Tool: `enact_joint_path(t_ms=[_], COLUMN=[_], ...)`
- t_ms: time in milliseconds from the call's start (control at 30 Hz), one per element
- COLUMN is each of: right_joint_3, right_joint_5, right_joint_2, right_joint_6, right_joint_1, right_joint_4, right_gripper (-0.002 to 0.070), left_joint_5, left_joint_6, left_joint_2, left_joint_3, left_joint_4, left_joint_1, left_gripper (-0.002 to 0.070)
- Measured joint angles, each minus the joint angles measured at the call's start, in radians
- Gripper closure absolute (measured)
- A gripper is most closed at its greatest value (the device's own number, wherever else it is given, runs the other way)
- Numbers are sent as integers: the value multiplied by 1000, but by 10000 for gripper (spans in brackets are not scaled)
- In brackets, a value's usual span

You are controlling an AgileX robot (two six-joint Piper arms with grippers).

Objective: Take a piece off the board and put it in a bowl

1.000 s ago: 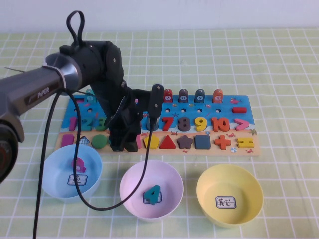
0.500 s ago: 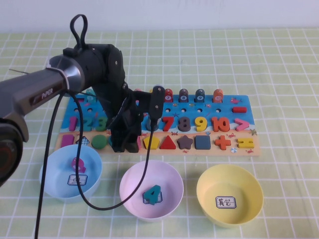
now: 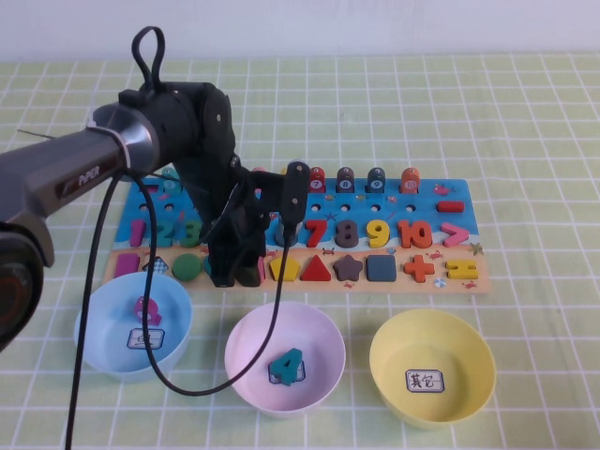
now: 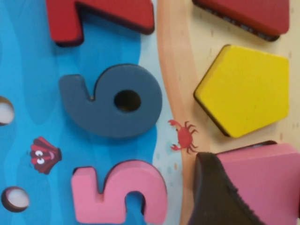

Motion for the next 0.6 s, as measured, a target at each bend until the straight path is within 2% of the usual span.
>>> enact_joint_path(t_ms=[200,600], right_joint_3=[0,0], right_joint_5=[0,0], right_joint_2=[0,0], right_joint_6=[0,0], right_joint_1=[0,0], right_joint_4=[0,0], right_gripper=[694,694], left_joint_5=[53,141], left_joint_6=[-35,-154], left_joint_2=[0,-45], left_joint_3=[-25,-247], left_joint_4=[7,-1], left_joint_1=[0,0], left_gripper=[386,386])
